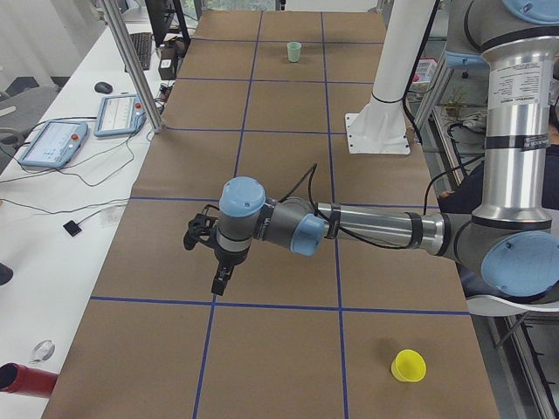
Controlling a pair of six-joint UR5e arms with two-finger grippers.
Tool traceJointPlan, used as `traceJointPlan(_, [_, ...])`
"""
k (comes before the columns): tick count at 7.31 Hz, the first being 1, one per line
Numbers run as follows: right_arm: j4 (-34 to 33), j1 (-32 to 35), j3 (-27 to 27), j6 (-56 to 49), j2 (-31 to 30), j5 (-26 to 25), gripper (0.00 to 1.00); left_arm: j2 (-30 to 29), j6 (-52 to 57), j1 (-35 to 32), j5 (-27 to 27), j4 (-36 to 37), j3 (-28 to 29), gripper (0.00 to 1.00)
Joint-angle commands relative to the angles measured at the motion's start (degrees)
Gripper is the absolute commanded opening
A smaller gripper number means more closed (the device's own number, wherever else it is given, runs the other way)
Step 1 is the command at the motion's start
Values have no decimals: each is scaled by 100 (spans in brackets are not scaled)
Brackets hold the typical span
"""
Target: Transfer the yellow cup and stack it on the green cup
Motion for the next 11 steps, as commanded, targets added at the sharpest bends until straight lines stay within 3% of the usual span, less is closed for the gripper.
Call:
traceJointPlan(1, [2, 0, 29, -10, -6, 19, 100, -229, -859, 12, 87, -720, -86, 100])
traceJointPlan(3, [2, 0, 21, -1, -6, 19, 100, -140, -903, 65, 52, -1513, -86, 100])
traceJointPlan(4, [2, 0, 21, -1, -15, 19, 100, -149, -1322, 65, 147, -1542, -182, 100])
traceJointPlan(7, [2, 0, 3, -10, -15, 19, 100, 201, -3095, 555, 2049, -1499, -981, 100])
traceJointPlan(9, [2, 0, 3, -10, -15, 19, 100, 439, -4614, 1860, 3987, -1220, -1158, 100])
traceJointPlan(10, [2, -9, 3, -19, -33, 19, 100, 440, -5361, 2380, 5007, -434, -1167, 100])
traceJointPlan(11, [2, -9, 3, -27, -50, 19, 100, 423, -6143, 2646, 5505, 348, -1194, 100])
